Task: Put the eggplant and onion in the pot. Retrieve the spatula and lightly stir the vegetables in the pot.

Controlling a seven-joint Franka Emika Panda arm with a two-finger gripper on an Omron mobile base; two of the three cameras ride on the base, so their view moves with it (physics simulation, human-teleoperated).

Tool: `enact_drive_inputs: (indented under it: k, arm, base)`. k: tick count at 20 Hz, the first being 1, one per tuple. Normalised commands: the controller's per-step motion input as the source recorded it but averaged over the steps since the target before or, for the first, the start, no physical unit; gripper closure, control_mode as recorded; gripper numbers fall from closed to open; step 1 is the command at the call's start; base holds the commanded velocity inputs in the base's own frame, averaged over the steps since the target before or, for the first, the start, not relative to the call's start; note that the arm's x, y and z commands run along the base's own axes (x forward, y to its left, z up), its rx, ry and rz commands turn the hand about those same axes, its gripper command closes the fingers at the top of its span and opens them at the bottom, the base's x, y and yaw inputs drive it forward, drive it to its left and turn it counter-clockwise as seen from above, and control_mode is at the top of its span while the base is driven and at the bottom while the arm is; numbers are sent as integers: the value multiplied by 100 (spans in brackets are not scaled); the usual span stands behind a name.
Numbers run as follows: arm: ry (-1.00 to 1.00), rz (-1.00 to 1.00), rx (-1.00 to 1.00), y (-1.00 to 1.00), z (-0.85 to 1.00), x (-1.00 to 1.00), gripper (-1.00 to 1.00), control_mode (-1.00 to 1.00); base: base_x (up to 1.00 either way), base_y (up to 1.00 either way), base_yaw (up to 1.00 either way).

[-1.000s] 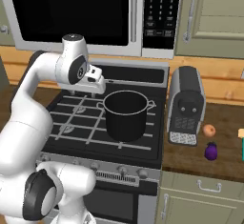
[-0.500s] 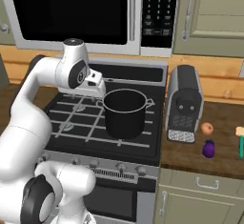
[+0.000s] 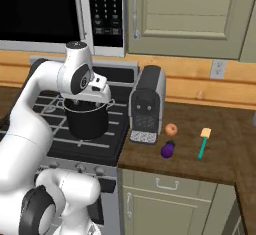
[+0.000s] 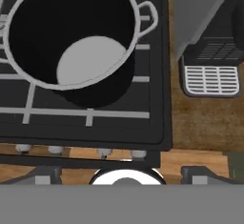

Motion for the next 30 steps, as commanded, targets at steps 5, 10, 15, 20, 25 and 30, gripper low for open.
enact_drive_inputs:
  k: [5,10,15,20,25,30]
  arm:
    - [0,0,0,0,0,0,-100,100]
    - [0,0,0,0,0,0,-100,100]
    - [0,0,0,0,0,0,-100,100]
    - [3,0,0,-14,-15,14,-100,-100]
    - [15,-2,0,-100,-88,37,-100,-100]
    - [14,-8,4,-100,-86,4,-100,-100]
  base:
    - [9,-61,5]
    - [26,-13,2]
    - [3,-1,0]
    - [1,0,0]
    - [0,0,0]
    - [0,0,0]
